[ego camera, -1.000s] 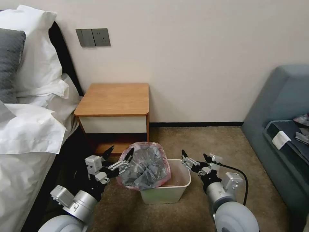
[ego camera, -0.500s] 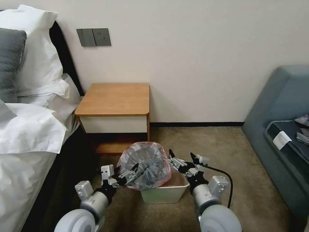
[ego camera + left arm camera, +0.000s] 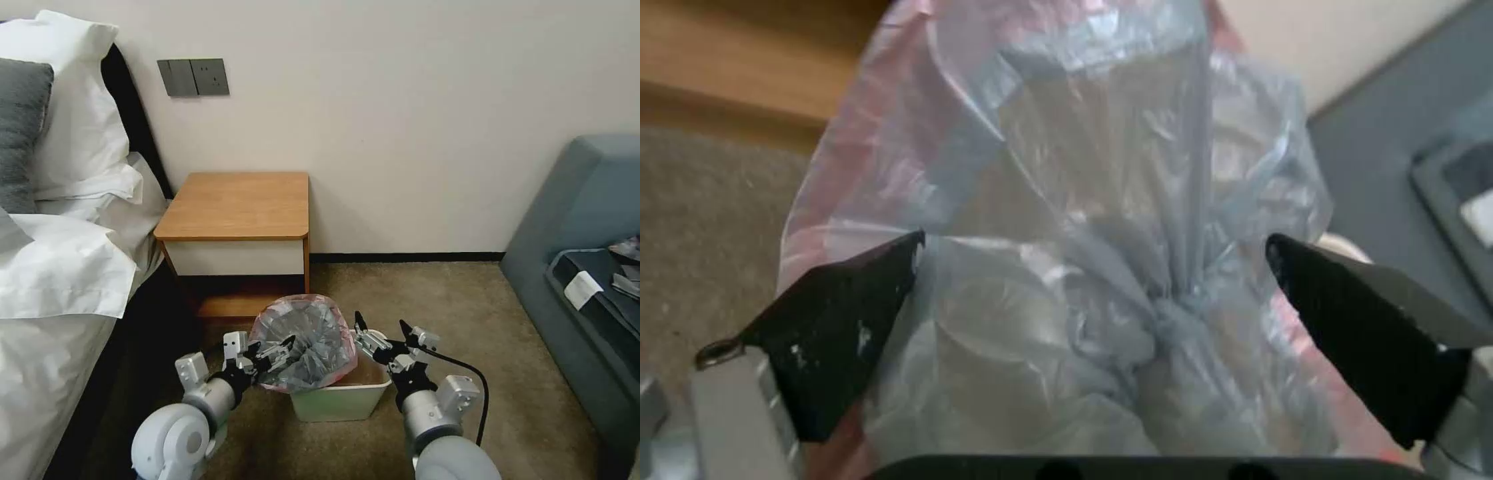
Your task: Pick up the garbage bag from the table and place it over the trash can.
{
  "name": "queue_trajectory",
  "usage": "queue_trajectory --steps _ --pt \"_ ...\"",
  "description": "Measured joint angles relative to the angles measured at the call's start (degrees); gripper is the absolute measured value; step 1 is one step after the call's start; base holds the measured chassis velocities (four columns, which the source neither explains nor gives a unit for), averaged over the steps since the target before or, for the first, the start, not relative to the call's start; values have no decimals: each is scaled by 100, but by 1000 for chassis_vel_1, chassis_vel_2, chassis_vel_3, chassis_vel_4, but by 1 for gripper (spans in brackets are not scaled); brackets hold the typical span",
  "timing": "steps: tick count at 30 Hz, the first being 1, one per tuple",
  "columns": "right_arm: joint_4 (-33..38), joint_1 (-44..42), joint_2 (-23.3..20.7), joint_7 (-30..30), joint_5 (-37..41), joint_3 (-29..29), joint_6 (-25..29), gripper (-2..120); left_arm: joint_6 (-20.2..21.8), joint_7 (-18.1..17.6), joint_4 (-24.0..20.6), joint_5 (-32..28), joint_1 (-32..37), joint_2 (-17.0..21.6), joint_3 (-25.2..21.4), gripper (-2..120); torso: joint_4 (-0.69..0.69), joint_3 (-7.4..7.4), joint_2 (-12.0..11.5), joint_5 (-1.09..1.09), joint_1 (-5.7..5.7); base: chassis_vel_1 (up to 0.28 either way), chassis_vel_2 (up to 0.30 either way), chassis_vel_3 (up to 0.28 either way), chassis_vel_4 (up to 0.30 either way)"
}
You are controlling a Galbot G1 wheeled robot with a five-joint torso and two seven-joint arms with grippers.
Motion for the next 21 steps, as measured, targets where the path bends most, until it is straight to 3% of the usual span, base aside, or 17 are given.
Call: queue_trajectory --steps 9,21 --pt "79 -137 42 -13 -49 122 85 100 137 31 236 354 -236 105 88 98 0 0 0 0 0 0 0 0 0" --pt "86 -217 137 -34 -141 131 175 100 115 387 600 941 -396 136 326 93 0 0 0 0 0 0 0 0 0"
